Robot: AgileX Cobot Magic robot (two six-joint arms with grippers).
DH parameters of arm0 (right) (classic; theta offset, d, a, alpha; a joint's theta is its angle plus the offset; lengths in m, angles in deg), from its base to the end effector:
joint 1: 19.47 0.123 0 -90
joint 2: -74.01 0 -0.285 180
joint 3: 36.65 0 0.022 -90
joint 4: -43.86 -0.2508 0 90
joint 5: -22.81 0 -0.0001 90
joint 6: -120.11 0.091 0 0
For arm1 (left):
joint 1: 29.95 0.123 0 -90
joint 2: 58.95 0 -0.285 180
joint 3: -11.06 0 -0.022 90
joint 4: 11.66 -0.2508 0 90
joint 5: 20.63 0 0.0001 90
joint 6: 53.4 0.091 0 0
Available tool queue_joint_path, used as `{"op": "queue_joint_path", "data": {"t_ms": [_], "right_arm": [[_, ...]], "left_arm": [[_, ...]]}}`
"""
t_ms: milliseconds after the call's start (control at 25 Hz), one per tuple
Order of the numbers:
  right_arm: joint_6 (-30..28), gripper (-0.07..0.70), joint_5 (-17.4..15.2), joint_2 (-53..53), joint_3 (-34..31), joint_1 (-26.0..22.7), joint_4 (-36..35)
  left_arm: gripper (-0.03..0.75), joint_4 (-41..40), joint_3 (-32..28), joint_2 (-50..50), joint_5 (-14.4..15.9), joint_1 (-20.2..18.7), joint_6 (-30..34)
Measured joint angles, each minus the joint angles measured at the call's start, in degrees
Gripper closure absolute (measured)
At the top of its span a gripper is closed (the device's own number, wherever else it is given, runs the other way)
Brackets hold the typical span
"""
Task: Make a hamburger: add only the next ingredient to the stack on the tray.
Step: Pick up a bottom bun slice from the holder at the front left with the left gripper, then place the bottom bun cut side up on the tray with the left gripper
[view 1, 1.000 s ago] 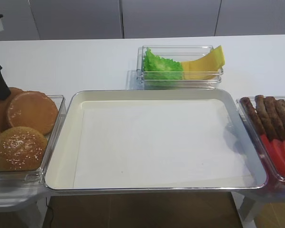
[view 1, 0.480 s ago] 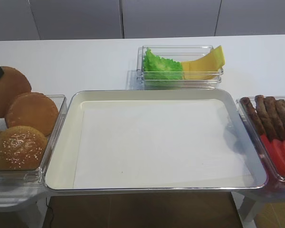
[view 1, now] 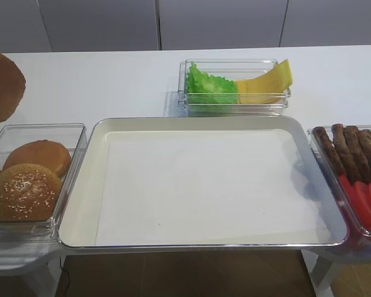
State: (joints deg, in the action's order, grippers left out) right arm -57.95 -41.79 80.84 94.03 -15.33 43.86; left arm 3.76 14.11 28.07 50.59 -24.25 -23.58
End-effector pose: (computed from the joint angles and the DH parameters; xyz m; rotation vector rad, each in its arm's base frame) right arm -0.0088 -0.0006 0.2683 -0.0405 2.1077 0.0636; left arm 0.2710 0.0040 0.3763 0.5127 2.5943 -0.1695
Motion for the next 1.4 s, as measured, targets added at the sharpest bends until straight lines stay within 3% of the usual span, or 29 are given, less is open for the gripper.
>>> {"op": "queue_joint_path", "data": {"t_ms": [160, 320, 440, 640, 840, 1120, 1400], "right_arm": [[-0.1, 0.132, 0.0, 0.0, 0.0, 0.0, 0.0], [-0.1, 0.132, 0.0, 0.0, 0.0, 0.0, 0.0], [-0.1, 0.132, 0.0, 0.0, 0.0, 0.0, 0.0], [-0.1, 0.132, 0.0, 0.0, 0.0, 0.0, 0.0], [-0.1, 0.132, 0.0, 0.0, 0.0, 0.0, 0.0], [-0.1, 0.132, 0.0, 0.0, 0.0, 0.0, 0.0], [-0.1, 0.132, 0.0, 0.0, 0.0, 0.0, 0.0]], "left_arm": [[0.62, 0.0, 0.0, -3.2, 0.1, -4.0, -2.1], [0.622, -0.1, 0.1, -4.7, 0.4, -11.7, -4.6], [0.622, -2.6, 0.1, -4.7, 0.5, -19.6, -7.5], [0.622, -15.4, 0.1, -3.0, 0.2, -35.8, -19.6], [0.623, -27.5, 0.1, 2.4, -4.3, -48.4, -31.9], [0.623, -41.2, 0.1, 11.1, -9.6, -57.8, -44.7], [0.623, -56.5, 0.1, 16.4, -11.8, -65.4, -55.6]]}}
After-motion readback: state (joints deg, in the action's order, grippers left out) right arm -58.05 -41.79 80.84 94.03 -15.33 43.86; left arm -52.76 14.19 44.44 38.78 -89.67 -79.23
